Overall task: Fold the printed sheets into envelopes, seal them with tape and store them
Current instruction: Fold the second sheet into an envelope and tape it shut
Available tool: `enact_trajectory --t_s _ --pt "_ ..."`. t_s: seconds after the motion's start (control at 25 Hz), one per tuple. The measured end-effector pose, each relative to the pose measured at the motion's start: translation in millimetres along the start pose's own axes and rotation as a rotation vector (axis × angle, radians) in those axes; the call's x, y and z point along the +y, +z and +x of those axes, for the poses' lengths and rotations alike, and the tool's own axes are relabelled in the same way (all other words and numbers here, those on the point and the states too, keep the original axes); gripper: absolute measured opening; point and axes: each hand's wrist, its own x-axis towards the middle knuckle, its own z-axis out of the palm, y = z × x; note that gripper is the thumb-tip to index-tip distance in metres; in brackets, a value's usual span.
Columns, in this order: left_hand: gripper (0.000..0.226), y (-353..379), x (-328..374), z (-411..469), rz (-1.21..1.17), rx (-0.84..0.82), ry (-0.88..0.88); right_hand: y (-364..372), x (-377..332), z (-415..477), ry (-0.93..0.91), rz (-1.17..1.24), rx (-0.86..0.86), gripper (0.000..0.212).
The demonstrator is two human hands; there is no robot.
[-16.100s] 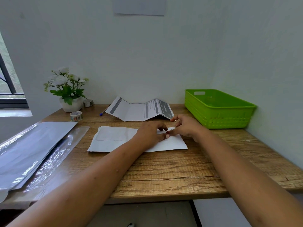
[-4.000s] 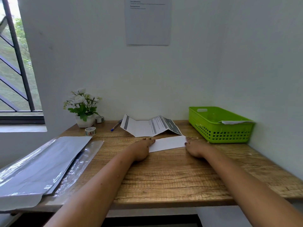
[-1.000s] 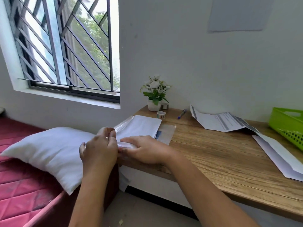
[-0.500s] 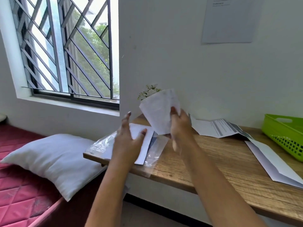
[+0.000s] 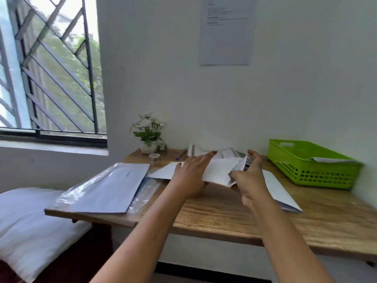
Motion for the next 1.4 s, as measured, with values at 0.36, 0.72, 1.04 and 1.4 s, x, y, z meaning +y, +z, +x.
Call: enact_trajectory --t_s 0.36,0.72,1.04,1.4 --pt "0.091 18 26 29 -0.081 -0.544 0.039 -67 24 -4 -0.278 -1.282 -0.054 0.02" --pt "0.112 31 4 50 -0.187 -0.694 0.034 -59 25 -2 -0.494 -1.109 -0.41 0.025" --pt "0.114 42 -9 46 -0.293 -0.594 0.107 -38 25 26 -0.365 -1.272 -0.808 0.035" --pt "0.124 43 -11 45 -0.072 -0.276 0.268 -4 38 41 -0.474 -1.263 -0.724 0.033"
